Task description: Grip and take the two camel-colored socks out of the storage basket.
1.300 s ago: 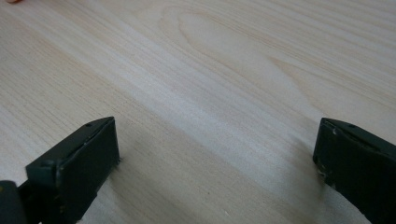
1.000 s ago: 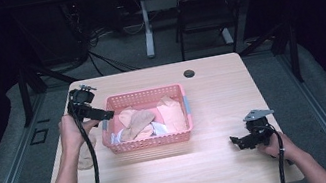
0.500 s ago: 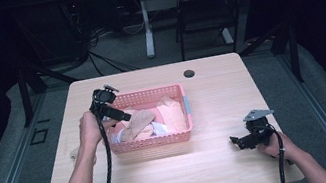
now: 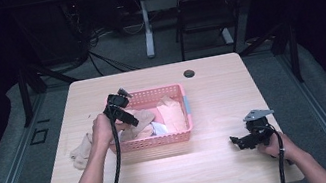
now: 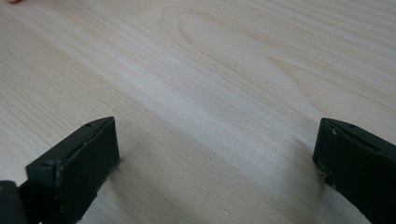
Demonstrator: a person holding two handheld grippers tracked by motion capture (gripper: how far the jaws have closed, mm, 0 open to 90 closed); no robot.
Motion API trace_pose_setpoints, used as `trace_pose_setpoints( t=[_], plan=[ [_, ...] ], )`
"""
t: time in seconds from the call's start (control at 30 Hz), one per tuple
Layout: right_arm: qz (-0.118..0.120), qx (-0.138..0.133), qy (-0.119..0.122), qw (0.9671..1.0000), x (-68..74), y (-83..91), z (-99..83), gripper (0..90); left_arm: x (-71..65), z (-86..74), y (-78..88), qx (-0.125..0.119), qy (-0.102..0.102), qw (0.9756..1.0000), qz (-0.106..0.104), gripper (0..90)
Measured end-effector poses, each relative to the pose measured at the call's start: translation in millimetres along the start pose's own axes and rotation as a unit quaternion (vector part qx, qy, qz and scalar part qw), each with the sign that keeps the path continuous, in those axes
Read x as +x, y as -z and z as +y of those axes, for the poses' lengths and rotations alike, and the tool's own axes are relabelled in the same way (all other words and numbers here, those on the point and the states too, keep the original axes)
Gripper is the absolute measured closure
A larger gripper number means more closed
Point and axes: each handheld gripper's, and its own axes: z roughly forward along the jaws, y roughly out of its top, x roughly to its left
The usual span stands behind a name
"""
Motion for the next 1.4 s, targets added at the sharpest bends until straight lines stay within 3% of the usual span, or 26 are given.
trace_pose_setpoints(
  t=[0.13, 0.3, 0.43, 0.63, 0.8, 1.17, 1.4],
  plan=[
    [0.0, 0.0, 0.0, 1.0, 0.0, 0.0, 0.0, 0.0, -2.4, 3.3, -9.9, 0.028, -0.003, 0.9995, 0.014, 46.9],
    [0.0, 0.001, -0.001, 1.0, 0.1, 0.1, 0.0, 0.0, -3.4, 5.4, -19.1, 0.042, 0.0, 0.9991, 0.006, 53.1],
    [0.0, 0.001, -0.001, 1.0, 0.1, 0.1, 0.0, 0.0, -3.9, 5.8, -25.2, 0.056, 0.006, 0.9984, 0.005, 63.4],
    [0.0, 0.0, 0.0, 1.0, 0.0, 0.0, 0.0, 0.0, -4.1, 4.4, -27.0, 0.056, 0.003, 0.9984, 0.003, 82.2],
    [0.0, 0.0, 0.0, 1.0, 0.0, 0.0, 0.0, 0.0, -5.5, 4.2, -19.0, 0.045, -0.004, 0.999, 0.004, 83.5],
    [0.0, 0.001, -0.001, 1.0, 0.1, 0.1, 0.0, 0.0, -1.5, 5.3, 14.9, 0.01, -0.01, 0.9999, 0.005, 83.7],
    [0.0, 0.001, -0.001, 1.0, 0.1, 0.1, 0.0, 0.0, -0.8, 6.8, 32.2, 0.003, -0.016, 0.9998, 0.005, 83.7]
  ],
)
